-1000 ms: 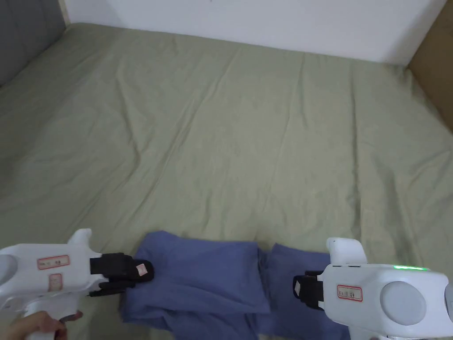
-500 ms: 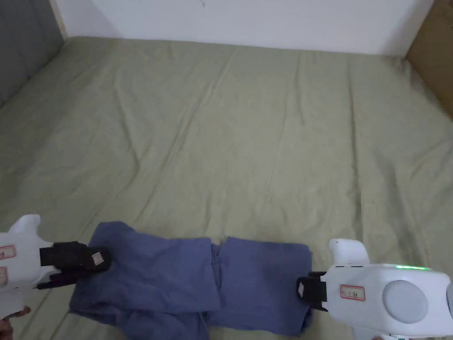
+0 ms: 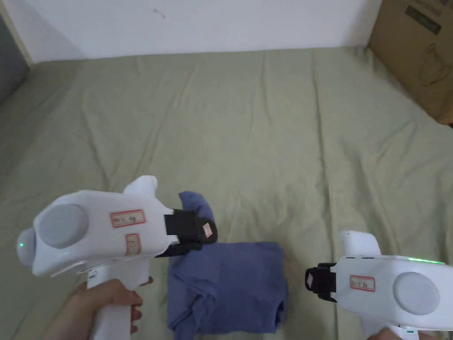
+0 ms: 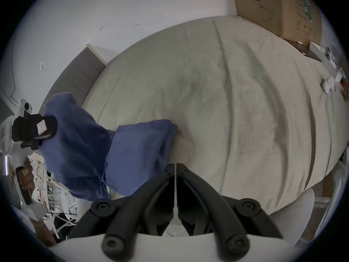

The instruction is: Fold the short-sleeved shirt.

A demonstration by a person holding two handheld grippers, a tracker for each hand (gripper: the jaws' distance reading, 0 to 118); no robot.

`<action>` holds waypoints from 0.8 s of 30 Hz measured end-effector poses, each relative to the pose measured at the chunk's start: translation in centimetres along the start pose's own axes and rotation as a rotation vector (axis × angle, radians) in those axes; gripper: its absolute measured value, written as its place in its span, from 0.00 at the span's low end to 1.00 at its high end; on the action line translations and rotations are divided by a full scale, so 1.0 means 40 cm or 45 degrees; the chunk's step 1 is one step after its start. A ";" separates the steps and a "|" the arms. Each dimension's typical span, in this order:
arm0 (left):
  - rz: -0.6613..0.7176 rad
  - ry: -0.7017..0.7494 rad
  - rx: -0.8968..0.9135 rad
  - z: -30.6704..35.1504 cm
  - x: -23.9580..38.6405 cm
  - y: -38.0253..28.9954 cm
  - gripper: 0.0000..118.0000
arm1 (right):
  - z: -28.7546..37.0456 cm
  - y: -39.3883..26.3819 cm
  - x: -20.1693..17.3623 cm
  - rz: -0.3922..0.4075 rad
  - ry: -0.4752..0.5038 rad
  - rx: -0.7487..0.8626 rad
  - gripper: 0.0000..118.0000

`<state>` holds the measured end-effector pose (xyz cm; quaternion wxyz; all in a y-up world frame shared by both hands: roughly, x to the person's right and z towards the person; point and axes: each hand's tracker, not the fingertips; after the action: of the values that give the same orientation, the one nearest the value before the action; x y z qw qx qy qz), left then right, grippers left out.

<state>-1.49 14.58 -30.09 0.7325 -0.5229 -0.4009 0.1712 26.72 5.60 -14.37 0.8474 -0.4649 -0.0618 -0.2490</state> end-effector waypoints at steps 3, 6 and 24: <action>-0.130 0.044 -0.131 -0.130 0.052 -0.036 0.20 | 0.020 -0.013 0.041 -0.041 -0.019 0.013 0.01; -0.134 -0.037 -0.264 -0.235 0.052 -0.063 0.45 | 0.034 -0.024 0.081 -0.079 -0.051 0.020 0.01; 0.140 0.022 -0.231 -0.228 -0.102 -0.069 0.04 | 0.040 -0.043 0.126 -0.139 -0.065 0.027 0.01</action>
<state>2.50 5.01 -30.47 0.6750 -0.6097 -0.3792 0.1698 30.47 4.32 -10.48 0.8356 -0.4580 -0.1112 -0.2822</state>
